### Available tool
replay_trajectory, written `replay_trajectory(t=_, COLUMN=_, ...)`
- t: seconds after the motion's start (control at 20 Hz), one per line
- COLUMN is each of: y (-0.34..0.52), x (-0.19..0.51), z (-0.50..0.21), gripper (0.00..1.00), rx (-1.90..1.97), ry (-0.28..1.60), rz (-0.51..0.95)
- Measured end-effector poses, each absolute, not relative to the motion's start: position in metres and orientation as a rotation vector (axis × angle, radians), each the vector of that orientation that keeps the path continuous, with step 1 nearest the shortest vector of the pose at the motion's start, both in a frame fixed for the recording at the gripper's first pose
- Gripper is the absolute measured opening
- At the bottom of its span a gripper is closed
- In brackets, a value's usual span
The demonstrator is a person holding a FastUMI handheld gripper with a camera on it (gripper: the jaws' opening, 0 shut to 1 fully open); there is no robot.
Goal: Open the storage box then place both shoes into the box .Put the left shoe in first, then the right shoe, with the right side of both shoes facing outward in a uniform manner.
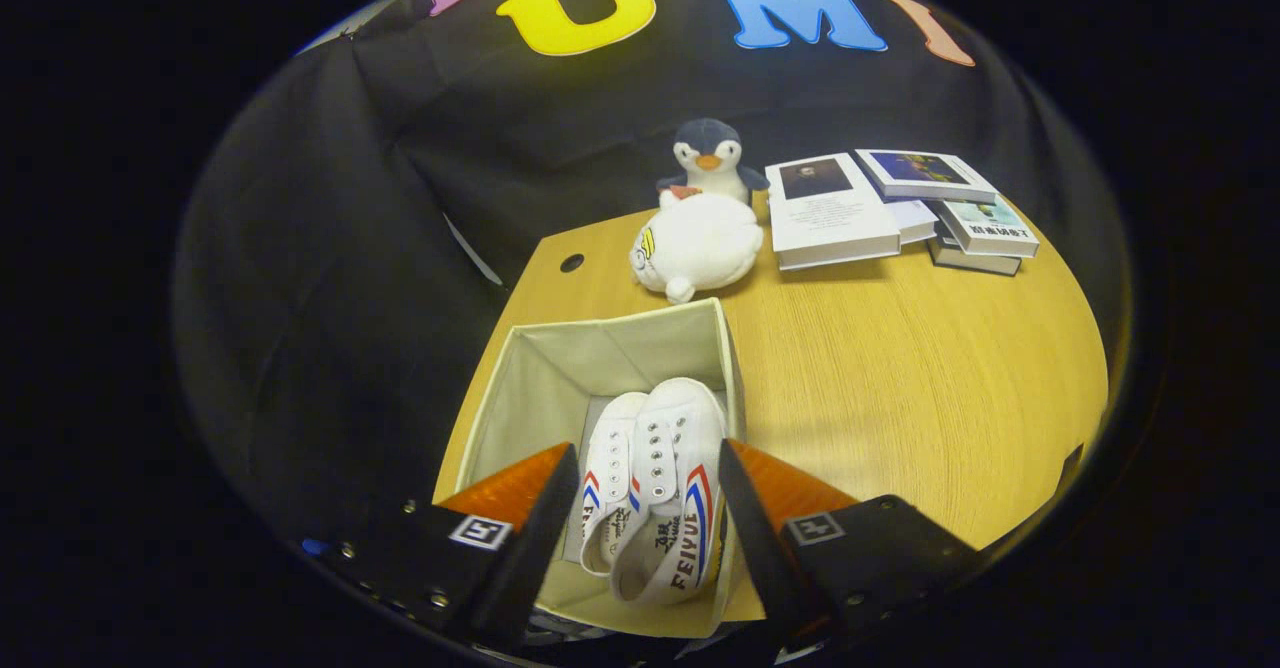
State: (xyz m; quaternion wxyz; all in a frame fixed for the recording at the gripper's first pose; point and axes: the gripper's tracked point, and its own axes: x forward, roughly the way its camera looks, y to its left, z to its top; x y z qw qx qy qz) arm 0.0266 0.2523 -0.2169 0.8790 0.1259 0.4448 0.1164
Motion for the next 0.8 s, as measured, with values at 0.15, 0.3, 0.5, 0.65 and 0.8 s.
replay_trajectory(t=0.15, y=0.229, x=0.032, z=-0.189, gripper=0.98, rx=0.19, ry=0.838, rz=0.246)
replay_trajectory(t=0.3, y=0.208, x=0.034, z=-0.157, gripper=0.98, rx=0.169, ry=0.75, rz=0.26)
replay_trajectory(t=0.5, y=0.17, x=0.037, z=-0.118, gripper=0.98, rx=0.145, ry=0.646, rz=0.24)
replay_trajectory(t=0.65, y=0.137, x=0.038, z=-0.098, gripper=0.98, rx=0.113, ry=0.576, rz=0.208)
replay_trajectory(t=0.8, y=0.103, x=0.039, z=-0.082, gripper=0.98, rx=0.091, ry=0.511, rz=0.172)
